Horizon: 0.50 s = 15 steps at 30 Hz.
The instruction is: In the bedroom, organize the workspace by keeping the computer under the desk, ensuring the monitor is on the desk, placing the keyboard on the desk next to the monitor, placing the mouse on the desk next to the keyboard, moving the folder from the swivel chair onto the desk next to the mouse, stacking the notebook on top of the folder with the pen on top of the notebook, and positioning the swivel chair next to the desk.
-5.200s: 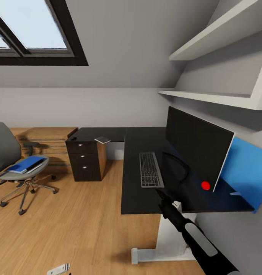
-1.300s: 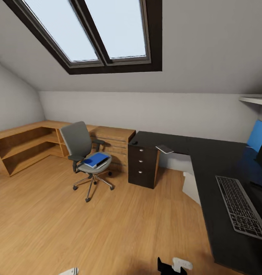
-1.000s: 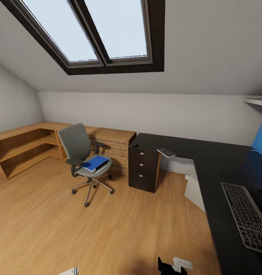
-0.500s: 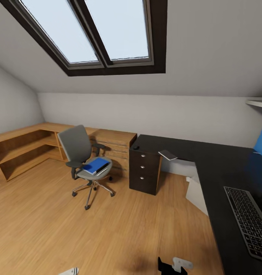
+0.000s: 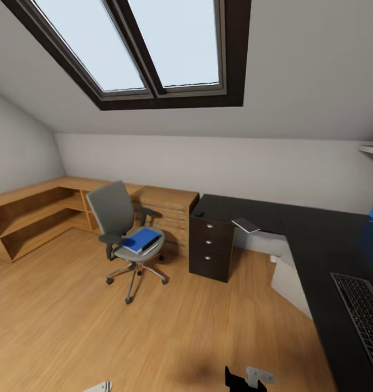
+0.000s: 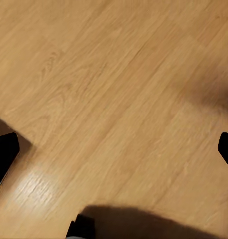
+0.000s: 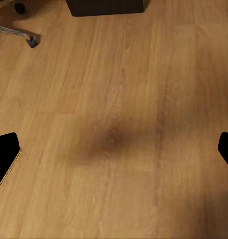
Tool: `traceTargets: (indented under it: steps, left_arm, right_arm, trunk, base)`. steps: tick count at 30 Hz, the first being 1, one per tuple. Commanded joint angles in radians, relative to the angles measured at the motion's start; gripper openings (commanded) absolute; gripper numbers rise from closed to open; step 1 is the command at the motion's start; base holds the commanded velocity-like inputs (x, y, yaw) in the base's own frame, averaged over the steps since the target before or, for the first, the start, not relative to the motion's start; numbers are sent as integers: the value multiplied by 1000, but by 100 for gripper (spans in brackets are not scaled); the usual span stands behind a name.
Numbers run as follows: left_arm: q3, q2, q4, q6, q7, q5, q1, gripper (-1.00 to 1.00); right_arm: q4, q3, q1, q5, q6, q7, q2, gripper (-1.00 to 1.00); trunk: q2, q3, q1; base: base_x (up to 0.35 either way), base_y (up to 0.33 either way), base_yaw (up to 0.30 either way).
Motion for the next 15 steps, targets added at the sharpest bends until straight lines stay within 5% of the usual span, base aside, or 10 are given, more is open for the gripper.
traceTargets:
  steps: [1, 15]
  left_arm:
    - [-7, 0, 1, -3, 0, 7, -1, 100]
    - [-7, 0, 1, -7, 0, 7, -1, 100]
  right_arm:
    - [1, 8, -1, -9, -3, 0, 0, 100]
    - [1, 8, -1, -8, -4, 0, 0, 100]
  trunk:
    - [6, 2, -3]
    - [104, 46, -57]
  base:
    - [304, 149, 0]
    - [319, 31, 0]
